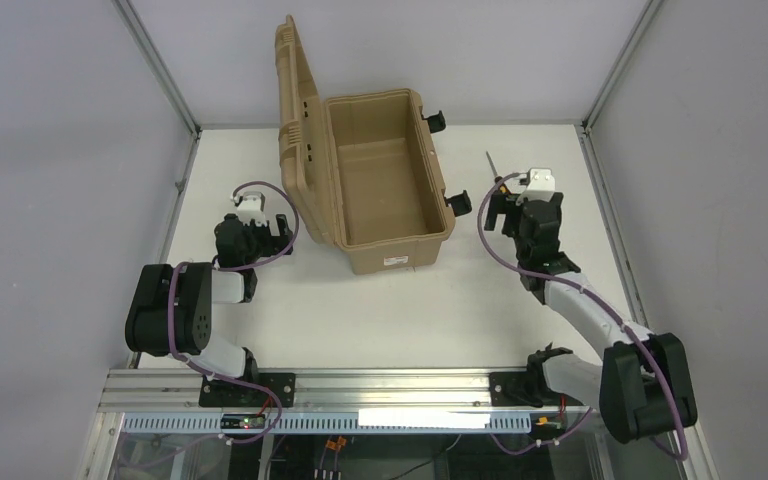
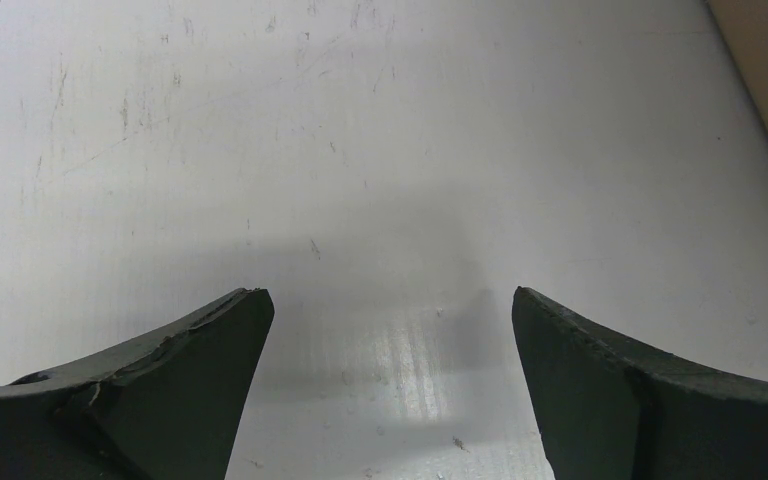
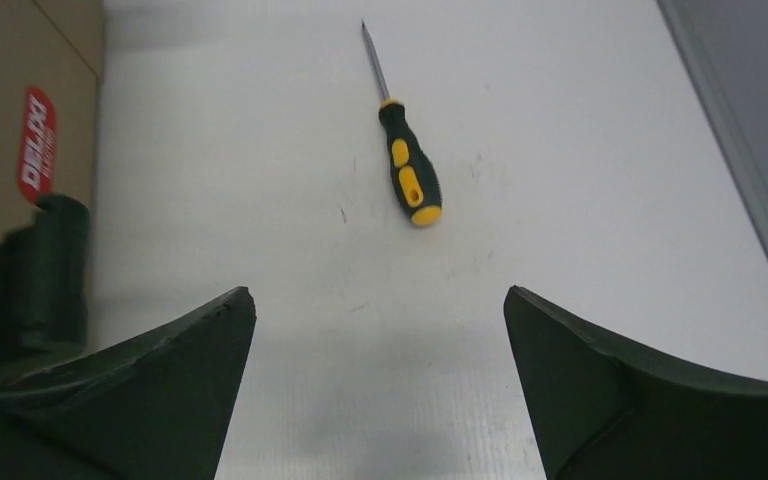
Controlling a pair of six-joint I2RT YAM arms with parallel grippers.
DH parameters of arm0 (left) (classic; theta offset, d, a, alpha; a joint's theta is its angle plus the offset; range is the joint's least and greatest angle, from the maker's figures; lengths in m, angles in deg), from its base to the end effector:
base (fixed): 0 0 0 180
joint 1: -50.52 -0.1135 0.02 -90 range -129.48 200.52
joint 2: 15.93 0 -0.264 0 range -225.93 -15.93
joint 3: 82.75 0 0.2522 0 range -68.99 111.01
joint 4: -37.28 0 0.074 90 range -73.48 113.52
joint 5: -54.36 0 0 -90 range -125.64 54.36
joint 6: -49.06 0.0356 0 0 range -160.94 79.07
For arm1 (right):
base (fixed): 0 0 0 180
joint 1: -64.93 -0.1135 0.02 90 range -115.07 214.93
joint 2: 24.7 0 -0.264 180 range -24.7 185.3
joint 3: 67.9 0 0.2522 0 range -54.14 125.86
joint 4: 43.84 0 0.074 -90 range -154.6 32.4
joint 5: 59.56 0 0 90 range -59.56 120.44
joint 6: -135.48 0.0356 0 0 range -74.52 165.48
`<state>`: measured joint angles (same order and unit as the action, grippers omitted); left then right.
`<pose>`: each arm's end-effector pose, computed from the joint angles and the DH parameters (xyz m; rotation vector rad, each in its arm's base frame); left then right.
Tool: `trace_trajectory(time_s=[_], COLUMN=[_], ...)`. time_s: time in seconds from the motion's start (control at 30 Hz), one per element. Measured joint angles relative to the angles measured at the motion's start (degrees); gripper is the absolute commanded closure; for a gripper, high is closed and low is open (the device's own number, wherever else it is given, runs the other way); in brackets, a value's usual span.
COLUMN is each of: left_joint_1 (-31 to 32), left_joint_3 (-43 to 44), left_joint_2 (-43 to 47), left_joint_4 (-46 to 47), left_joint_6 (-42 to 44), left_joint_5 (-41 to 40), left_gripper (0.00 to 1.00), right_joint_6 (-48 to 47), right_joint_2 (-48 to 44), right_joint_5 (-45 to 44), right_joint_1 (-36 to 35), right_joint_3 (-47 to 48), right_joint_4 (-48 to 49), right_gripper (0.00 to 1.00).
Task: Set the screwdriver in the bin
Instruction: Pick up the screwdriver from the center of the board.
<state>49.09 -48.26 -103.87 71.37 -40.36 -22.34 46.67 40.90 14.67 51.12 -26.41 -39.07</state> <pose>0.2633 -0.0016 0.1387 0.1427 1.8988 -0.1976 0.2386 0.0487 0.2150 -0.0233 1.8959 -0.0845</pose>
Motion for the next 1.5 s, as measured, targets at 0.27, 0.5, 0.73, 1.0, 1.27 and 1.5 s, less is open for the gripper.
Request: trace_trajectory(time_s=[0.27,0.5,0.73,1.0,1.27,1.5], left_joint_1=[0.0,0.0,0.0,0.0,0.0,0.0], left_joint_3=[0.0,0.0,0.0,0.0,0.0,0.0], left_joint_2=[0.0,0.0,0.0,0.0,0.0,0.0], left_joint_4=[0.0,0.0,0.0,0.0,0.0,0.0], left_joint_6=[0.0,0.0,0.0,0.0,0.0,0.0], left_joint_5=[0.0,0.0,0.0,0.0,0.0,0.0], left_gripper=[0.01,0.01,0.01,0.01,0.01,0.01], right_joint_6=[0.0,-0.2,-2.0,-3.3,-4.0,-4.4], right_joint_2=[-7.2,-7.5,-5.3,-0.1,6.5,9.8], right_joint_5=[0.2,1.1,1.5,1.4,1.4,1.2], right_joint_1=[0.0,0.0,0.1,0.1,0.1,0.1], right_joint_3=[12.3,24.8,41.4,58.6,74.2,81.1], right_joint_4=[-15.1,-27.6,-39.0,-49.7,-58.7,-62.9], right_gripper=[0.01,0.01,0.01,0.01,0.0,0.0])
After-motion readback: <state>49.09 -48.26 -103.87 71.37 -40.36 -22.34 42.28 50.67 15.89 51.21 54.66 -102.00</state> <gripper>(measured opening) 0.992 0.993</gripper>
